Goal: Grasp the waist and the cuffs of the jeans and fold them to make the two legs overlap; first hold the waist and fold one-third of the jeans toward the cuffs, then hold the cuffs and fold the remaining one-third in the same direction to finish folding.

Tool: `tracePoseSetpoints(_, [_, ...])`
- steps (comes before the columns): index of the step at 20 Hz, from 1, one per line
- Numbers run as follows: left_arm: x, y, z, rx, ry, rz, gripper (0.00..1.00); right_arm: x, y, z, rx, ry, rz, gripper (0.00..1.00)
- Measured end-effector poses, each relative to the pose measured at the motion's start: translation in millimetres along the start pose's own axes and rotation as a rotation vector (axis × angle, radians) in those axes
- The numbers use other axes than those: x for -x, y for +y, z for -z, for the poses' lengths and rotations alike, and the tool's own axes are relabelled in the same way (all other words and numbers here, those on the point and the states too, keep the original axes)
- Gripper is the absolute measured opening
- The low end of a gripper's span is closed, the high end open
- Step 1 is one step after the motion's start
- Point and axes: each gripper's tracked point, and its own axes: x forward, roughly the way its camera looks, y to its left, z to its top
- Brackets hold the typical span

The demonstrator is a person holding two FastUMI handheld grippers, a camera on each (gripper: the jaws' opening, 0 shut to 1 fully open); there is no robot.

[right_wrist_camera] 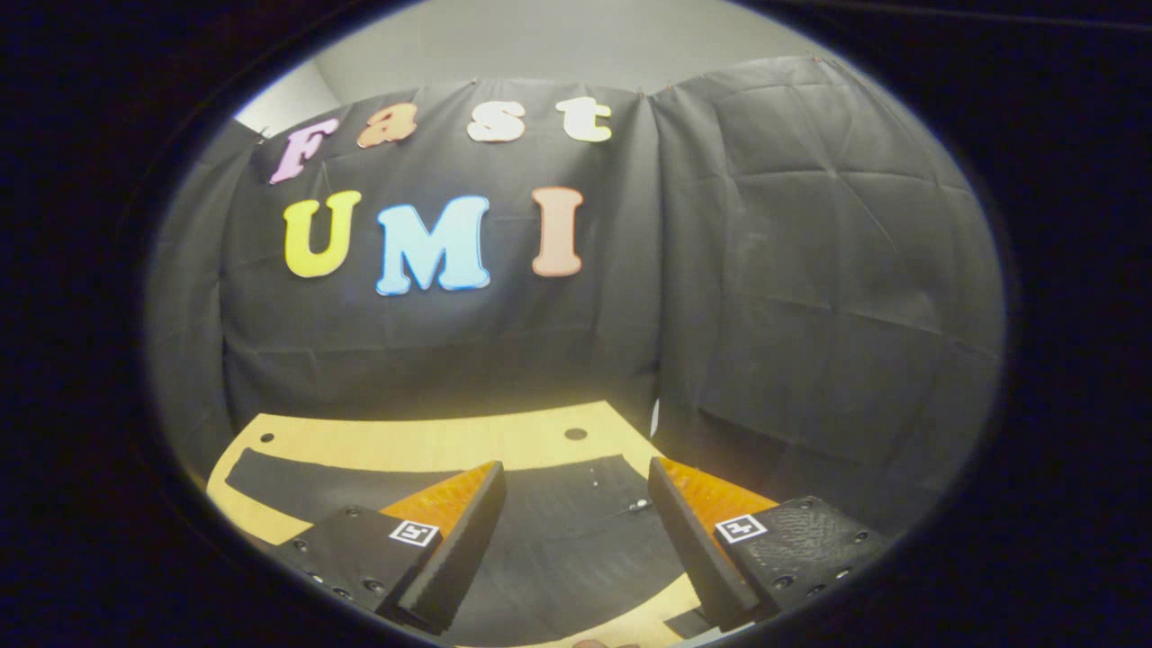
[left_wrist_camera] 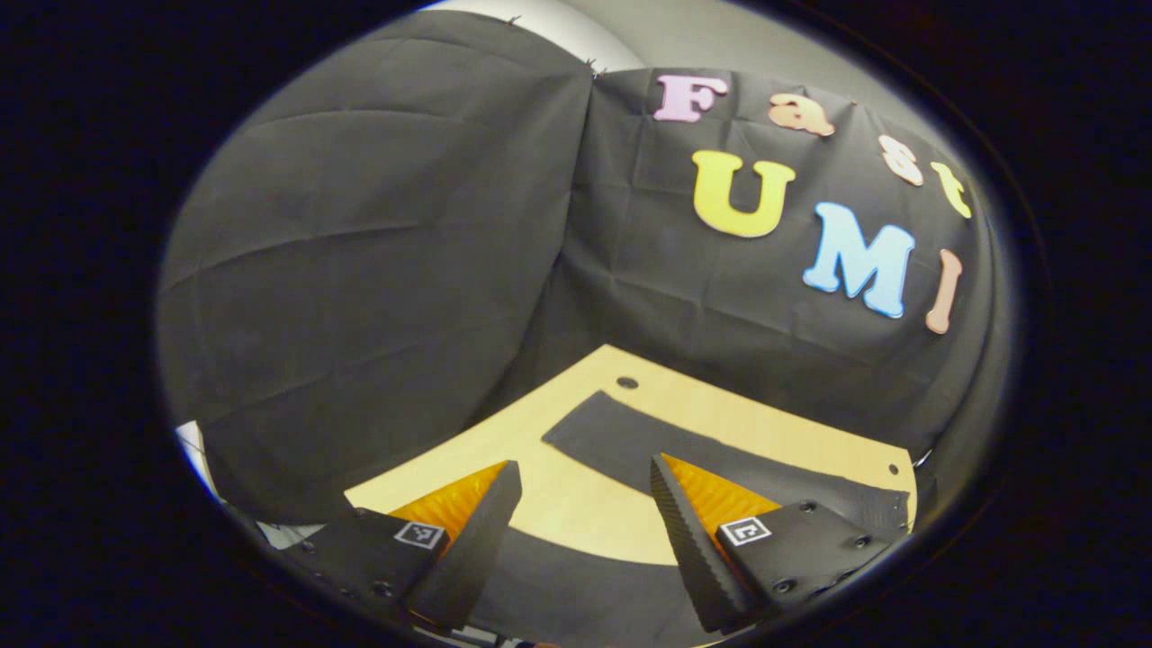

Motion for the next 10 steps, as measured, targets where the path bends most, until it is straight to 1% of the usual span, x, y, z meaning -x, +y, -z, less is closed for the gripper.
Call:
tracePoseSetpoints(2, [-15,16,48,0.11,0.187,-0.034,0.95,-20,-9,38,-0.119,0.171,0.005,0.95])
tracePoseSetpoints(3, [-23,26,76,0.163,0.29,-0.065,0.95,-29,-17,64,-0.182,0.285,0.021,0.95])
tracePoseSetpoints(4, [-28,39,106,0.218,0.388,-0.117,0.96,-35,-25,91,-0.239,0.405,0.039,0.95])
tracePoseSetpoints(5, [-35,52,134,0.276,0.476,-0.153,0.97,-37,-37,121,-0.292,0.55,0.068,0.95])
tracePoseSetpoints(6, [-37,62,158,0.352,0.554,-0.194,0.97,-40,-51,148,-0.363,0.656,0.124,0.96])
tracePoseSetpoints(7, [-32,70,179,0.437,0.625,-0.241,0.98,-42,-62,170,-0.458,0.738,0.179,0.98])
tracePoseSetpoints(8, [-31,85,195,0.514,0.663,-0.284,0.98,-46,-73,186,-0.555,0.786,0.216,0.98])
tracePoseSetpoints(9, [-26,100,209,0.59,0.689,-0.332,0.98,-49,-85,201,-0.641,0.819,0.26,0.97])
tracePoseSetpoints(10, [-20,112,220,0.671,0.704,-0.365,0.95,-55,-94,212,-0.718,0.854,0.292,0.97])
